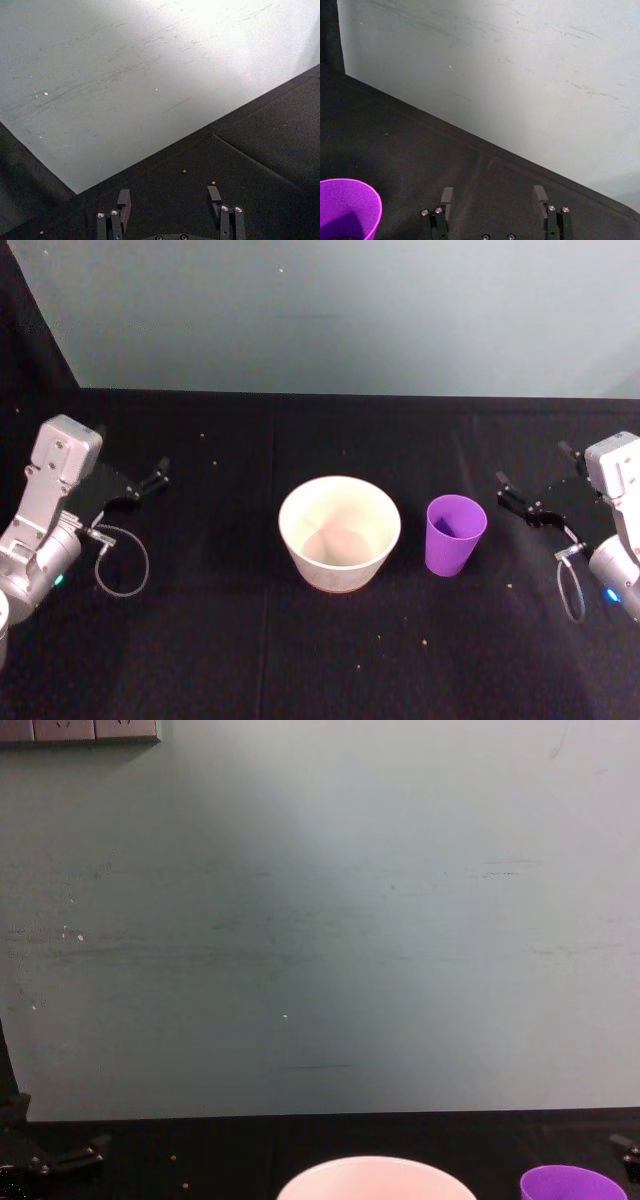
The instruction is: Pick up the cup and pour the mung beans from the cup into the bowl.
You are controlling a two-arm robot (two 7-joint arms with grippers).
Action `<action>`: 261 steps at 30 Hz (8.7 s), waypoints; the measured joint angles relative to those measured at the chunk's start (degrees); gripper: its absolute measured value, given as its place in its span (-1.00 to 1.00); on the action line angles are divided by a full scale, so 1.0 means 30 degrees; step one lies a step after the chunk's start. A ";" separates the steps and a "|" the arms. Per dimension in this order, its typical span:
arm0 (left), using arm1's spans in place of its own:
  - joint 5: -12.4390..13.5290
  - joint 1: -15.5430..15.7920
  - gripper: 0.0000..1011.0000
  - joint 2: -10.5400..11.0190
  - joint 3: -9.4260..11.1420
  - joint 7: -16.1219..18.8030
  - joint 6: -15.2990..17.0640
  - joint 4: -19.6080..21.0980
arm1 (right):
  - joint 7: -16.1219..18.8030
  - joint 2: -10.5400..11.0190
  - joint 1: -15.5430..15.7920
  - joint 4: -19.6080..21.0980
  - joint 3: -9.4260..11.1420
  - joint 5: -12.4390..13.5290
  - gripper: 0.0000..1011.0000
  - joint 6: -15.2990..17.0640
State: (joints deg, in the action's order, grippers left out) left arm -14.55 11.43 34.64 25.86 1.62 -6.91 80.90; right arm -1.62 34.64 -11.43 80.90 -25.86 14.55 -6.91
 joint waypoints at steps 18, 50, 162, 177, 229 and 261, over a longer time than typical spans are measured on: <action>0.0001 0.0000 0.98 0.0000 -0.0001 0.0000 0.0000 0.0000 | -0.0001 0.0000 0.0000 -0.0001 0.0001 0.0000 0.98 -0.0001; 0.0001 0.0000 0.98 0.0000 0.0000 0.0000 -0.0001 0.0000 | 0.4647 0.1723 0.2680 -0.0210 0.2204 0.3441 0.98 -0.3938; 0.0000 0.0000 0.98 0.0001 0.0000 0.0000 -0.0001 0.0000 | 1.1392 -0.1660 0.0740 -0.0569 0.2705 0.3392 0.43 -0.1155; 0.0001 0.0000 0.98 0.0000 0.0000 0.0000 0.0000 0.0000 | 0.9685 0.0018 0.1047 0.4578 0.4069 0.4404 0.43 0.3253; 0.0001 0.0000 0.98 0.0001 0.0000 0.0000 -0.0001 0.0001 | 0.9067 0.0628 0.1312 0.6170 0.4742 0.4779 0.43 0.4121; 0.0000 0.0000 0.98 -0.0001 0.0000 0.0000 0.0000 0.0000 | 0.9067 0.0628 0.1312 0.6169 0.4743 0.4778 0.43 0.4120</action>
State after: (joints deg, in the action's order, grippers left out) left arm -14.55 11.43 34.64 25.86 1.62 -6.91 80.90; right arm 25.58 36.53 -7.50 99.41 -11.64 28.88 5.45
